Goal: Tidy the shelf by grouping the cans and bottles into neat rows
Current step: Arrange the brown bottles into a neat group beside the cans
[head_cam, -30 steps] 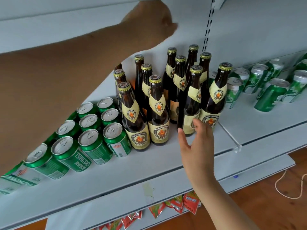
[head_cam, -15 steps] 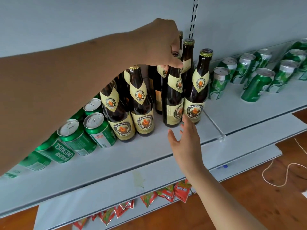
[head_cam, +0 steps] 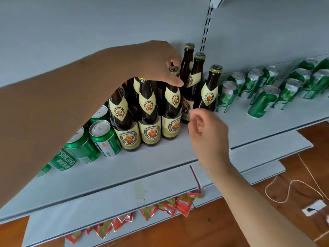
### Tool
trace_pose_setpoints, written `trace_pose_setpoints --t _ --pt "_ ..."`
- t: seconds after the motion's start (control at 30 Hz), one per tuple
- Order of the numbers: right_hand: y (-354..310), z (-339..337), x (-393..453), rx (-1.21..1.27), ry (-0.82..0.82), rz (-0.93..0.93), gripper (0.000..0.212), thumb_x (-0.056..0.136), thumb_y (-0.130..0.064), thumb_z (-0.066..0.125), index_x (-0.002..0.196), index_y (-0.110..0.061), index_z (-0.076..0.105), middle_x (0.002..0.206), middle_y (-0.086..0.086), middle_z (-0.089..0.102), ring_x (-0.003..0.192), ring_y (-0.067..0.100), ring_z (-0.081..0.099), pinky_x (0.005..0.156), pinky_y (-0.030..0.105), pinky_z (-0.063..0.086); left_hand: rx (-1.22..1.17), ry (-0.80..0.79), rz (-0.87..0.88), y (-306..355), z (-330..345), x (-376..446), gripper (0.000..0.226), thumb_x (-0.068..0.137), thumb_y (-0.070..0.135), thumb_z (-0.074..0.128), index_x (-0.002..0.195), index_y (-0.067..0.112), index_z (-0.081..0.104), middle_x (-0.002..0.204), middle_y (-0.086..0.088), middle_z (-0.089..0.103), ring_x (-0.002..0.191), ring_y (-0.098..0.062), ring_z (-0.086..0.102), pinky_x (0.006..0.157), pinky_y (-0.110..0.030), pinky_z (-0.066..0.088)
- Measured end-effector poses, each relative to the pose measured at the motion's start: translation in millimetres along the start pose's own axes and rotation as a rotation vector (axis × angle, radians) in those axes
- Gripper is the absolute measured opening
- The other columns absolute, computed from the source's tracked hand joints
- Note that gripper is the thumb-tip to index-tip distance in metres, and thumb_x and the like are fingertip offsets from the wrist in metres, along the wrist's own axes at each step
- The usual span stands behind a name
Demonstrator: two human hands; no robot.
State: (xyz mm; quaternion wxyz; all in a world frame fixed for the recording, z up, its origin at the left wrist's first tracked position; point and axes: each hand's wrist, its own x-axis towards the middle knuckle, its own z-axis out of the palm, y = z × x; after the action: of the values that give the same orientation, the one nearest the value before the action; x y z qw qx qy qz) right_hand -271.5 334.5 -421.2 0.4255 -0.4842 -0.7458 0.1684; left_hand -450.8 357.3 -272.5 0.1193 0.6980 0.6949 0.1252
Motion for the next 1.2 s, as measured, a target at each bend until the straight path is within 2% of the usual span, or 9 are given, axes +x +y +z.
trace_pose_setpoints --t 0.07,0.13,0.33,0.4,0.5,0.63,0.8,1.07,1.2 --pt "-11 -29 33 -0.064 0.152 -0.148 0.015 0.093 -0.012 0.055 0.101 -0.013 0.068 0.09 -0.001 0.066 0.078 0.014 0.061 0.067 0.033 0.052 -0.008 0.019 0.009 5 0 4 0.047 0.084 0.055 0.068 0.121 0.026 0.063 0.116 0.007 0.066 0.099 -0.011 0.061 0.086 -0.026 0.04" --pt "-20 -45 75 -0.143 0.175 -0.289 0.019 0.091 -0.008 0.052 0.101 -0.012 0.068 0.094 0.003 0.067 0.082 0.019 0.06 0.071 0.033 0.048 0.027 0.042 -0.005 8 6 7 0.05 0.084 0.058 0.066 0.12 0.023 0.064 0.116 0.004 0.067 0.101 -0.014 0.062 0.086 -0.027 0.043" --pt "-36 -32 170 -0.531 -0.319 -0.685 0.035 0.092 -0.003 0.05 0.124 -0.014 0.06 0.115 0.008 0.064 0.109 0.03 0.055 0.091 0.041 0.045 0.092 0.208 -0.148 7 28 -1 0.045 0.089 0.059 0.056 0.102 0.017 0.067 0.088 -0.001 0.067 0.075 -0.012 0.061 0.069 -0.031 0.052" --pt "-39 -24 192 -0.596 -0.526 -0.712 0.037 0.094 -0.011 0.056 0.131 -0.016 0.055 0.122 0.011 0.056 0.114 0.032 0.053 0.093 0.042 0.046 0.09 0.232 -0.16 7 33 -6 0.046 0.091 0.059 0.052 0.11 0.022 0.069 0.093 -0.001 0.071 0.084 -0.018 0.065 0.079 -0.04 0.054" --pt "-48 -16 217 -0.663 -0.776 -0.728 0.044 0.092 -0.029 0.065 0.134 -0.023 0.054 0.13 0.009 0.054 0.118 0.03 0.052 0.092 0.038 0.044 0.05 0.275 -0.196 12 40 -9 0.044 0.092 0.059 0.05 0.121 0.03 0.066 0.093 0.007 0.069 0.088 -0.014 0.062 0.079 -0.031 0.05" --pt "-53 -5 233 -0.54 -0.772 -0.78 0.027 0.087 -0.03 0.071 0.112 -0.021 0.069 0.111 0.001 0.06 0.095 0.019 0.052 0.079 0.031 0.041 0.043 0.29 -0.259 14 43 -7 0.044 0.091 0.061 0.051 0.124 0.035 0.064 0.086 0.013 0.057 0.087 -0.015 0.057 0.076 -0.028 0.042" --pt "-52 1 234 -0.392 -0.761 -0.786 0.027 0.087 -0.03 0.071 0.111 -0.019 0.071 0.11 0.002 0.063 0.101 0.021 0.057 0.083 0.032 0.045 0.017 0.258 -0.277 18 41 -9 0.044 0.092 0.058 0.054 0.127 0.033 0.062 0.096 0.002 0.066 0.094 -0.019 0.061 0.086 -0.035 0.049" --pt "-59 12 235 -0.334 -0.766 -0.807 0.027 0.089 -0.027 0.068 0.114 -0.021 0.07 0.099 -0.003 0.058 0.088 0.013 0.052 0.074 0.026 0.037 0.028 0.279 -0.278 17 44 -8 0.046 0.092 0.056 0.054 0.129 0.03 0.061 0.1 0.003 0.068 0.097 -0.016 0.061 0.09 -0.037 0.049" --pt "-64 0 243 -0.347 -0.883 -0.759 0.03 0.092 -0.045 0.061 0.111 -0.023 0.068 0.097 -0.008 0.066 0.082 0.011 0.061 0.069 0.025 0.042 0.067 0.264 -0.273 16 43 -4 0.046 0.092 0.059 0.053 0.124 0.027 0.063 0.1 0.001 0.067 0.095 -0.018 0.062 0.086 -0.035 0.048"
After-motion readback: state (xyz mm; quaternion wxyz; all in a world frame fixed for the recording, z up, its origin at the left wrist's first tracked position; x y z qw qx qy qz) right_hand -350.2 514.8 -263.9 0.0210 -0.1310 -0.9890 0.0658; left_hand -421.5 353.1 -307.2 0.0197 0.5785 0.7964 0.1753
